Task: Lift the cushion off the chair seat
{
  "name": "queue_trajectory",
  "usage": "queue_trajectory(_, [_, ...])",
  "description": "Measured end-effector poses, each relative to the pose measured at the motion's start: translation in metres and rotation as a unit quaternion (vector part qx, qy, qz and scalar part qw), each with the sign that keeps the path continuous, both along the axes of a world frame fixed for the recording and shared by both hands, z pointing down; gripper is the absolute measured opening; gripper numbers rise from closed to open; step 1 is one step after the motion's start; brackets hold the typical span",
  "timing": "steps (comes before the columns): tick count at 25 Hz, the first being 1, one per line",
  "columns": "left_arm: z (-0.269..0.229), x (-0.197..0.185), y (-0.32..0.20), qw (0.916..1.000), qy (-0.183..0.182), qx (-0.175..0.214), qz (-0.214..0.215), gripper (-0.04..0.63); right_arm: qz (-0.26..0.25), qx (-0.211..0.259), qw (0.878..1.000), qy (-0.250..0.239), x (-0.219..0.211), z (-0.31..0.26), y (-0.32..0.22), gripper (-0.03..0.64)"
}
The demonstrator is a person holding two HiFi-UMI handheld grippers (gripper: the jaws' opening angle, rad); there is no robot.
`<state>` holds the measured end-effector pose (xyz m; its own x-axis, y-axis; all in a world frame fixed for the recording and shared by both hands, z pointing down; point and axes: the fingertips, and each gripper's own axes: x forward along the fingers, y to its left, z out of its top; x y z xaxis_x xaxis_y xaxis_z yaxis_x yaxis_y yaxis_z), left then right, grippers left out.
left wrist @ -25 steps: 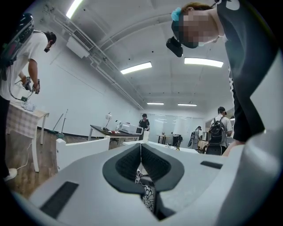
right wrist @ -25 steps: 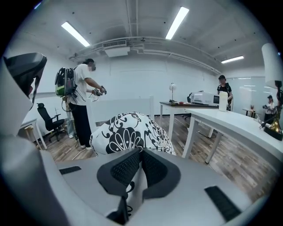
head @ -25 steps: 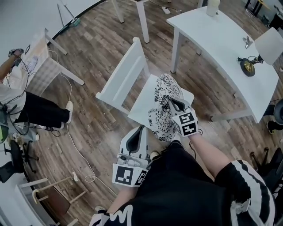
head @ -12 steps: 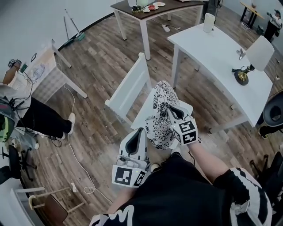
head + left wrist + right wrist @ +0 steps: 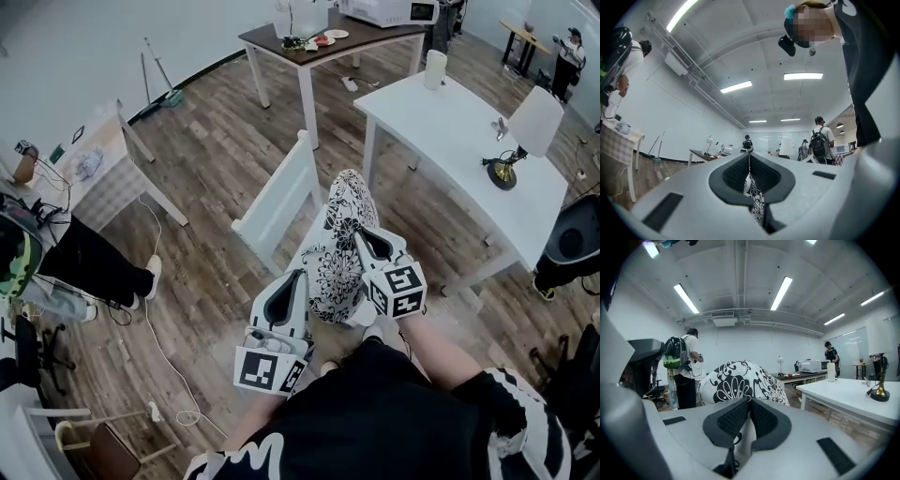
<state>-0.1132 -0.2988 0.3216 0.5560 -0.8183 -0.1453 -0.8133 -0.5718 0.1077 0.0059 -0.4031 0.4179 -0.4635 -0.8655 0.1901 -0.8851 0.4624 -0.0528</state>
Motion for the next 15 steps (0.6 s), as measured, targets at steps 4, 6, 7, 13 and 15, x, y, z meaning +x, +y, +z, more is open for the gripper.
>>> queue_trajectory(4, [-0.003,-0.002,0.005,1.0,-0.004,0.005,0.003,0.006,0.005,0.024,1.0,-0.013,-0.001,-0.022,0.008,0.034])
queue_trajectory(6, [-0.005,-0.004,0.007,0.9999,-0.005,0.009,0.005,0.006,0.011,0.033,0.999,-0.023,-0.001,-0.031,0.012,0.034])
queue_trajectory(7, [-0.006,-0.005,0.009,0.9999,-0.005,0.011,0.007,0.006,0.014,0.037,0.999,-0.027,-0.002,-0.035,0.014,0.034])
queue_trajectory(13, [-0.009,-0.01,0.018,0.9998,-0.007,0.015,0.012,0.006,0.028,0.055,0.997,-0.045,-0.002,-0.053,0.026,0.034])
queue_trajectory(15, [-0.011,-0.012,0.021,0.9997,-0.007,0.017,0.013,0.006,0.033,0.058,0.997,-0.05,-0.001,-0.056,0.029,0.034])
